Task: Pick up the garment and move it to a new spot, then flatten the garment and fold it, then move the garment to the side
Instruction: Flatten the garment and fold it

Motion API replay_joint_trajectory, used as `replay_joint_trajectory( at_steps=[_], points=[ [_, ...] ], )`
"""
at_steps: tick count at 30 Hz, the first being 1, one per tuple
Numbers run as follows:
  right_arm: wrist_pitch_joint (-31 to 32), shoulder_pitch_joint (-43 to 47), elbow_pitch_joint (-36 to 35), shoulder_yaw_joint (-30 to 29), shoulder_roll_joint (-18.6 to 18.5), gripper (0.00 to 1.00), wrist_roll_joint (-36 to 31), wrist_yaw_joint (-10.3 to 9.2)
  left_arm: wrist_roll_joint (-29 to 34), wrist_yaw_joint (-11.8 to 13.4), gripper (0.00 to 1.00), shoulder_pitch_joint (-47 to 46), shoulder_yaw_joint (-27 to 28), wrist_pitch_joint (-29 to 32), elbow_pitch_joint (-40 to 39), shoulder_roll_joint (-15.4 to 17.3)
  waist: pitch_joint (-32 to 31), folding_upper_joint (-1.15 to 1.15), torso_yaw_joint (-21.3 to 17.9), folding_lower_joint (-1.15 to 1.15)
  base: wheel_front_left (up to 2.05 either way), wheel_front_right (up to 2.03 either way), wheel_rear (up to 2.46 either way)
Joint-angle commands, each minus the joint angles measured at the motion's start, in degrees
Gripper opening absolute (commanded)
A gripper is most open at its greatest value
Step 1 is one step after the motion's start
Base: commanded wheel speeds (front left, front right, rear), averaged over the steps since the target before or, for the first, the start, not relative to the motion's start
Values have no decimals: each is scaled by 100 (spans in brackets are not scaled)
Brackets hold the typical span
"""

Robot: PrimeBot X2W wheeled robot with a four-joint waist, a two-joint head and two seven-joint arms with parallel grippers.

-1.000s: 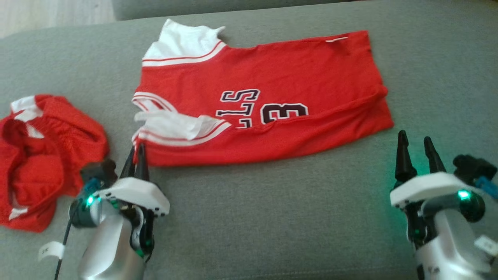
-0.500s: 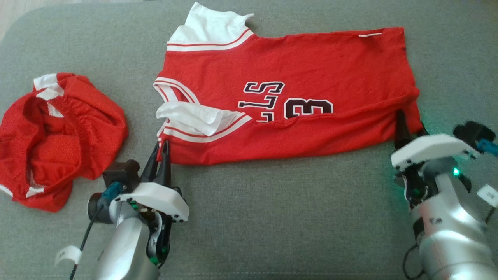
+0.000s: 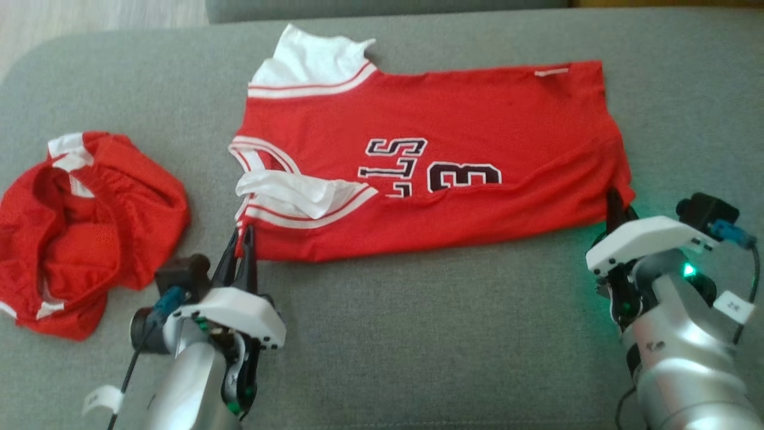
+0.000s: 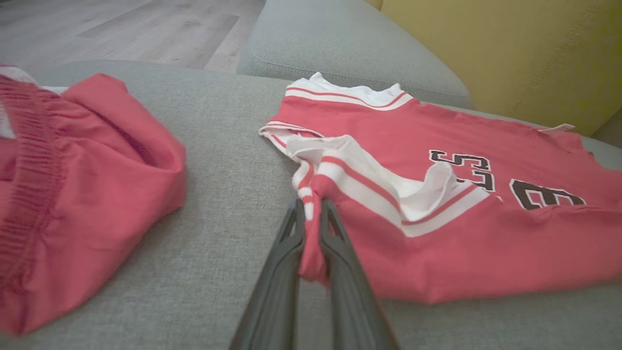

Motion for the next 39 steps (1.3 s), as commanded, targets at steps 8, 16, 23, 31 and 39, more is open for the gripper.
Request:
replay_joint_trajectory(
  at_steps=[8, 16, 23, 31, 39],
  points=[
    [-179, 604, -334, 18, -55, 0, 214, 39, -18, -1, 0, 403, 341, -33, -7, 75, -495, 0, -128, 0, 0, 0, 0],
    [185, 1521, -870, -58, -47, 0, 323, 39, -185, -235, 0, 1107, 241, 111, 97, 164, -829, 0, -217, 0, 0, 0, 0],
    [601, 2128, -1845, -293, -17, 100, 86, 39, -287, -295, 44, 1400, 237, 195, -226, 265, -824, 0, -244, 0, 0, 0, 0],
    [283, 2481, -3671, 5, 44, 100, -180, 39, -435, -390, 100, 1184, 480, -21, -1115, 184, -744, 0, -226, 0, 0, 0, 0],
    [-181, 2779, -4581, 472, 48, 100, -603, 39, -248, -565, 100, 1121, 892, -32, -2194, 91, -554, 0, -257, 0, 0, 0, 0]
  ],
)
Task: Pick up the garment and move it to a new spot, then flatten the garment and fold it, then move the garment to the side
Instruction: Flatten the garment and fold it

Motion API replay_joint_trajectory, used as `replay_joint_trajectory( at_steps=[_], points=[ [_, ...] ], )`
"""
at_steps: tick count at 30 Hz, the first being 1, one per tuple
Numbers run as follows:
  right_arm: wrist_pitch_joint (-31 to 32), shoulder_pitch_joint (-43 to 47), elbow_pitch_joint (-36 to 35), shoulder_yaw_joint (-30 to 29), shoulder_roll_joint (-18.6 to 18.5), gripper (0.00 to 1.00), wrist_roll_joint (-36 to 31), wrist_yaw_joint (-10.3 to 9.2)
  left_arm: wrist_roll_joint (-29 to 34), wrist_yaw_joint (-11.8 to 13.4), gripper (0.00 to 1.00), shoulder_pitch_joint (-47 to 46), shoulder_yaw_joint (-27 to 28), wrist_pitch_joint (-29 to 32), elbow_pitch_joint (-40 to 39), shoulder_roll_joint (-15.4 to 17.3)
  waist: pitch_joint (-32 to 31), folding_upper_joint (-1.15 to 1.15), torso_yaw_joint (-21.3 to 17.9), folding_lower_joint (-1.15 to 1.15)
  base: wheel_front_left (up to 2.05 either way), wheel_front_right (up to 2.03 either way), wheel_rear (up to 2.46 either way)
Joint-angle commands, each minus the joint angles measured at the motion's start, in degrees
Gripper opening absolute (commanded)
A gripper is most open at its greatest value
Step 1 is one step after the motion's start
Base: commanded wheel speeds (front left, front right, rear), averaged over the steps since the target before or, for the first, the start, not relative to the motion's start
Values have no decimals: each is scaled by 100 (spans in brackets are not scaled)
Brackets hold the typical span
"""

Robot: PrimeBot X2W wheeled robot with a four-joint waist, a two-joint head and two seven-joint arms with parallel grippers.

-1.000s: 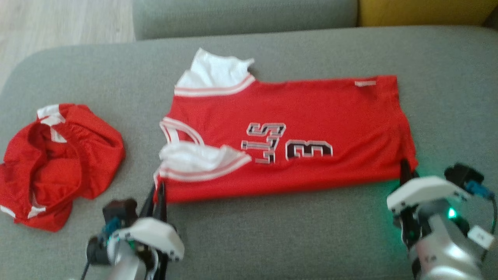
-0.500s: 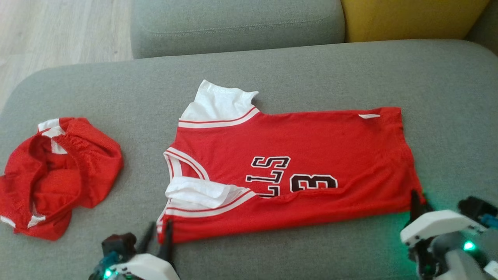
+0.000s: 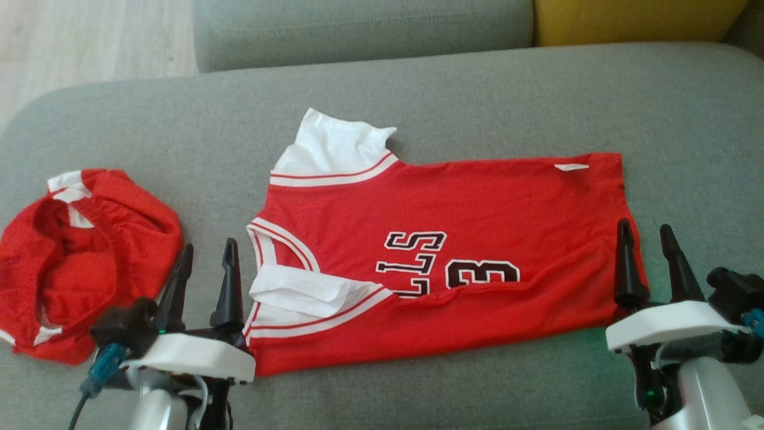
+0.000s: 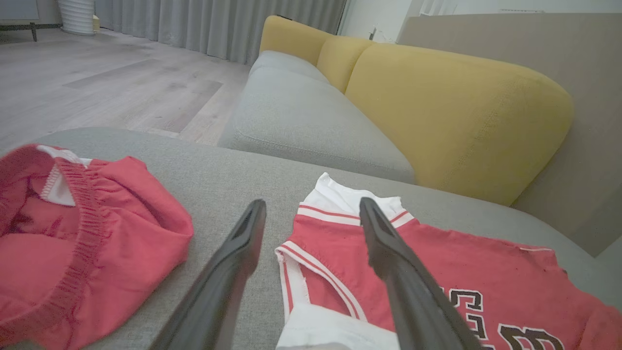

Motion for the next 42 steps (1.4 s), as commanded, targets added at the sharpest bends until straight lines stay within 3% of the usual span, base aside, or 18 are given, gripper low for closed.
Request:
replay_joint_trajectory(
  at_steps=[1, 6, 9, 18, 23, 24, 31, 36, 42],
  points=[
    [-59, -139, -239, 153, -30, 100, -40, 39, 73, -19, 100, -257, 187, -68, -185, -1, 75, 0, -40, 0, 0, 0, 0],
    [9, -381, -411, 336, -27, 100, -160, 39, 330, -83, 100, -751, 126, -69, 80, 9, 446, 0, -199, 0, 0, 0, 0],
    [93, -671, -517, 480, -26, 100, -211, 39, 488, -138, 100, -1345, 59, 51, 466, 193, 779, 0, -337, 0, 0, 0, 0],
    [365, -1668, -661, 823, -61, 100, -413, 39, 693, -493, 100, -3711, -522, 1645, 1779, 1005, 1796, 0, -716, 0, 0, 0, 0],
    [393, -2117, -665, 989, -60, 100, -354, 39, 279, -538, 100, -4859, -1056, 2651, 2477, 1475, 2193, 0, -977, 0, 0, 0, 0],
    [371, -2226, -665, 1072, -55, 100, -328, 39, 0, -540, 100, -5215, -1365, 2968, 2660, 1710, 2311, 0, -1081, 0, 0, 0, 0],
    [264, -2390, -608, 1257, -40, 100, -256, 39, -699, -541, 100, -5980, -2328, 3408, 3078, 2482, 2554, 0, -1356, 0, 0, 0, 0],
    [187, -2400, -579, 1283, -32, 100, -208, 39, -945, -542, 100, -6238, -2734, 3319, 3304, 2673, 2627, 0, -1453, 0, 0, 0, 0],
    [153, -2413, -494, 1204, -27, 100, -206, 39, -1487, -542, 99, -6336, -3228, 3371, 3369, 2631, 2628, 0, -1422, 0, 0, 0, 0]
  ],
)
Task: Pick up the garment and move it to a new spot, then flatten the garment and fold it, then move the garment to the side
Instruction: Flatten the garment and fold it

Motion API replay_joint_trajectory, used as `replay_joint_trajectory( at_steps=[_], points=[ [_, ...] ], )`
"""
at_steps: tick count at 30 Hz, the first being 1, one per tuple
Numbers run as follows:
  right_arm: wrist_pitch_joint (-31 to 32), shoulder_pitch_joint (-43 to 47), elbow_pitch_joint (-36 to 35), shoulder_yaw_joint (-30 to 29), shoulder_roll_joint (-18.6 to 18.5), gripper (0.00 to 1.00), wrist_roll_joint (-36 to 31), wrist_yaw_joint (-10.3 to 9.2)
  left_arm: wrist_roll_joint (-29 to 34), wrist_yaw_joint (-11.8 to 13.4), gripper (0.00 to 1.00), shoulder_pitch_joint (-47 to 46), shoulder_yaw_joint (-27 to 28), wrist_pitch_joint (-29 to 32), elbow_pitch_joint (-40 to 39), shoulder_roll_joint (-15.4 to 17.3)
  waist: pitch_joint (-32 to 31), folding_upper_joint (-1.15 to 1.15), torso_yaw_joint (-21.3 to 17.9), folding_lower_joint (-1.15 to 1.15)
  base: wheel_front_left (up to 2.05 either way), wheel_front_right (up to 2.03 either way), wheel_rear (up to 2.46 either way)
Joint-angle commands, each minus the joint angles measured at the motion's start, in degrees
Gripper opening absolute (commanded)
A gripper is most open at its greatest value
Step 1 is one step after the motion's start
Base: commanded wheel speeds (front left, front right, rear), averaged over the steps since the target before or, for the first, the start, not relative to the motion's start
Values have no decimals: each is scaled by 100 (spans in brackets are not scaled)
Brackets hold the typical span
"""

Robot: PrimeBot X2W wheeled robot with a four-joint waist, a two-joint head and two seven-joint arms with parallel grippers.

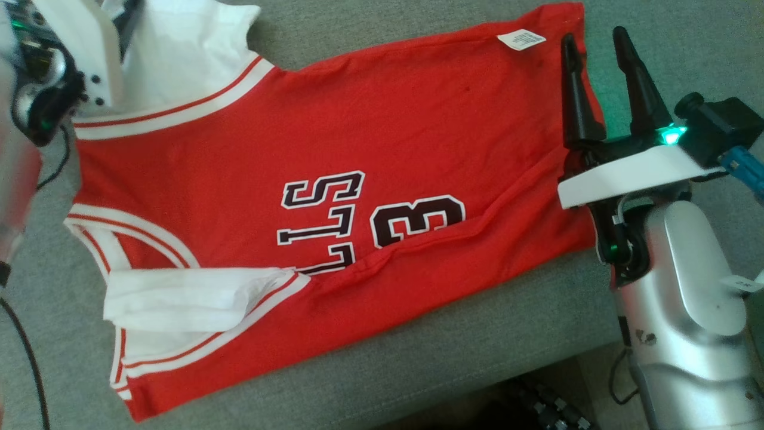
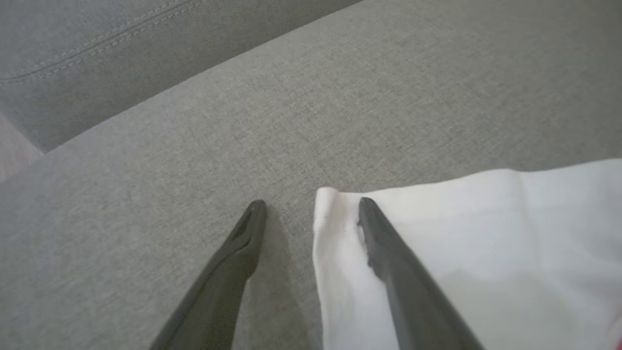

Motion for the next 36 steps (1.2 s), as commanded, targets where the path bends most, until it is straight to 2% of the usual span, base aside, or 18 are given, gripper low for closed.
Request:
replay_joint_trajectory(
  at_steps=[1, 2, 3, 6, 10, 15, 19, 27, 36],
  points=[
    [-53, -121, -151, 56, 3, 100, 15, 39, -119, 1, 99, -100, -2, 60, -78, 204, -14, 0, 23, 0, 0, 0, 0],
    [-50, -130, -127, 25, 4, 100, 17, 39, -224, 1, 41, -102, -90, 100, -91, 196, -24, 0, 46, 0, 0, 0, 0],
    [-46, -142, -102, -4, 4, 100, 14, 39, -302, 1, 0, -113, -171, 113, -105, 203, -33, 0, 70, 0, 0, 0, 0],
    [-15, -202, -28, -106, 5, 100, 3, 39, -469, 0, 0, -173, -314, -54, -115, 216, -69, 0, 173, 0, 0, 0, 0],
    [166, -354, 108, -270, -81, 100, 22, 39, -522, 0, 0, -251, -309, -679, -70, 117, -169, 0, 394, 0, 0, 0, 0],
    [959, -598, 547, -434, -420, 100, 311, 39, -628, 12, 0, -86, -203, -1358, -103, -120, -349, 0, 793, 0, 0, 0, 0],
    [1570, -778, 1022, -517, -846, 100, 545, 39, -680, 28, 0, 177, -200, -1705, -329, -235, -443, 0, 1128, 0, 0, 0, 0],
    [2065, -971, 1855, -472, -1550, 100, 723, 39, -828, 232, 0, 736, -193, -2028, -954, -456, -512, 0, 1549, 0, 0, 0, 0],
    [2084, -1181, 2464, -382, -1731, 100, 890, 39, -962, 392, 0, 959, -153, -1982, -1422, -430, -538, 0, 1643, 0, 0, 0, 0]
  ],
)
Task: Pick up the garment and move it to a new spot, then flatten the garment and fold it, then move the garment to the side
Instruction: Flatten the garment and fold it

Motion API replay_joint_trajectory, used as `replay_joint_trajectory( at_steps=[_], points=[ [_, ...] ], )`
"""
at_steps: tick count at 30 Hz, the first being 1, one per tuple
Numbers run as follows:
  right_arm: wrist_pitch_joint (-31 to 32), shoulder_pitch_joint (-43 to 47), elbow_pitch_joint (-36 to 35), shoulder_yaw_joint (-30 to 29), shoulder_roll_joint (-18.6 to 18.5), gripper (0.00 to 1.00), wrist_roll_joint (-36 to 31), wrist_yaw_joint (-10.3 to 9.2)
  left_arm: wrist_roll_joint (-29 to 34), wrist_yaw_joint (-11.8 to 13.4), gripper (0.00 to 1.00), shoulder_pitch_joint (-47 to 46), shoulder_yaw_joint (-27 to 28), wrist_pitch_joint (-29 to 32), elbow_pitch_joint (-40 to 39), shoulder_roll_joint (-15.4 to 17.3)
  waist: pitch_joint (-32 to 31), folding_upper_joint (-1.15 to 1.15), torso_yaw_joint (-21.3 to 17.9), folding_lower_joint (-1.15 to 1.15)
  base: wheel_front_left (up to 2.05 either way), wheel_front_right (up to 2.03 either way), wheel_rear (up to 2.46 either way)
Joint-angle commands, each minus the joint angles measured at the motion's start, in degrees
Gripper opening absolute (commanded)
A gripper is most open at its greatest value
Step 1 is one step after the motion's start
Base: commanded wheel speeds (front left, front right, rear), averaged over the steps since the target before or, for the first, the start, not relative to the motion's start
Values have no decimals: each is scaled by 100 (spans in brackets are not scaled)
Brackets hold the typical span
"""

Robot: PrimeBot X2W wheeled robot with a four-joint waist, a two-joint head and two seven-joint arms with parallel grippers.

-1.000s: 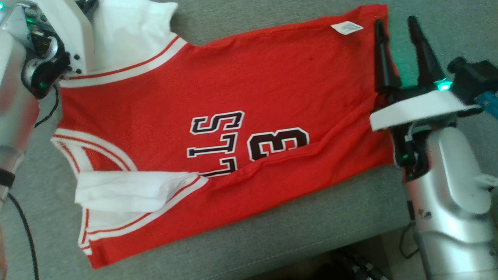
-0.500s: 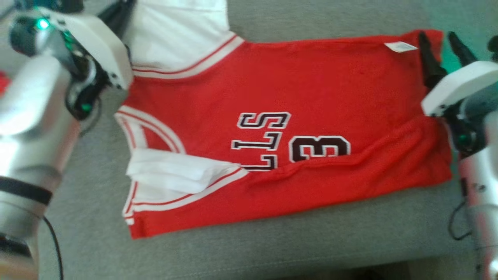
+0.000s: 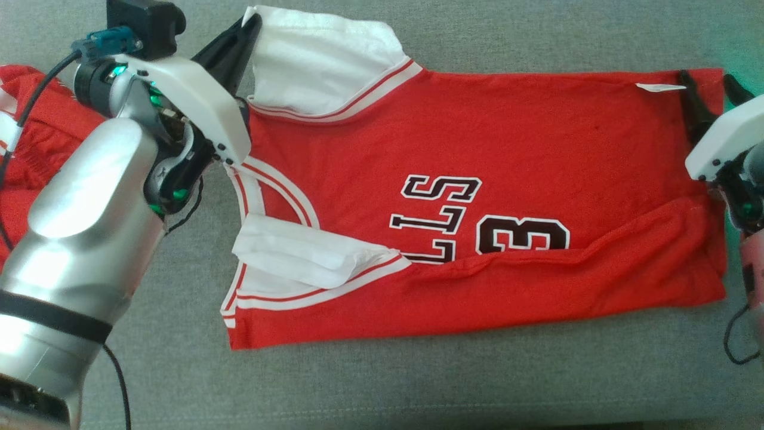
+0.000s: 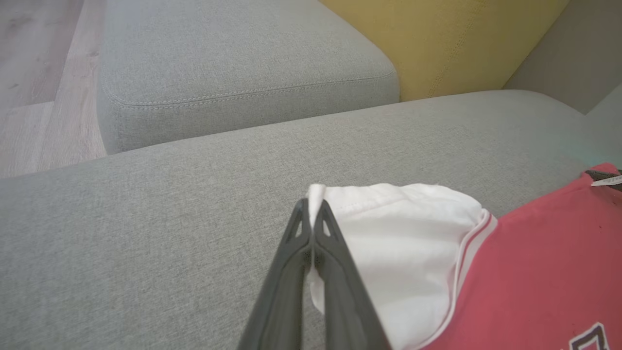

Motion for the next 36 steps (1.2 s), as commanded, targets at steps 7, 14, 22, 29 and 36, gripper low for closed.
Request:
replay_joint_trajectory(
  at_steps=[7, 14, 22, 29, 36],
  points=[
    [-93, -237, 143, 375, -206, 0, 172, 39, -6, 221, 0, -100, 297, 33, -236, 384, 35, 0, -16, 0, 0, 0, 0],
    [-721, -548, 224, 352, -221, 0, 190, 39, 52, 482, 0, -256, 422, -64, -128, 449, 83, 0, -52, 0, 0, 0, 0],
    [-1558, -1147, 671, 256, -313, 0, -79, 39, 110, 718, 0, -848, 665, -505, 280, 244, 173, 0, -79, 0, 0, 0, 0],
    [-1987, -1521, 1301, 374, -103, 0, -247, 39, 206, 536, 0, -1173, 568, -876, 887, -67, 127, 0, -66, 0, 0, 0, 0],
    [-2294, -1291, 1406, 921, -135, 0, -26, 39, 287, 266, 0, -836, 324, -1025, 1167, -62, -205, 0, -60, 0, 0, 0, 0]
  ],
)
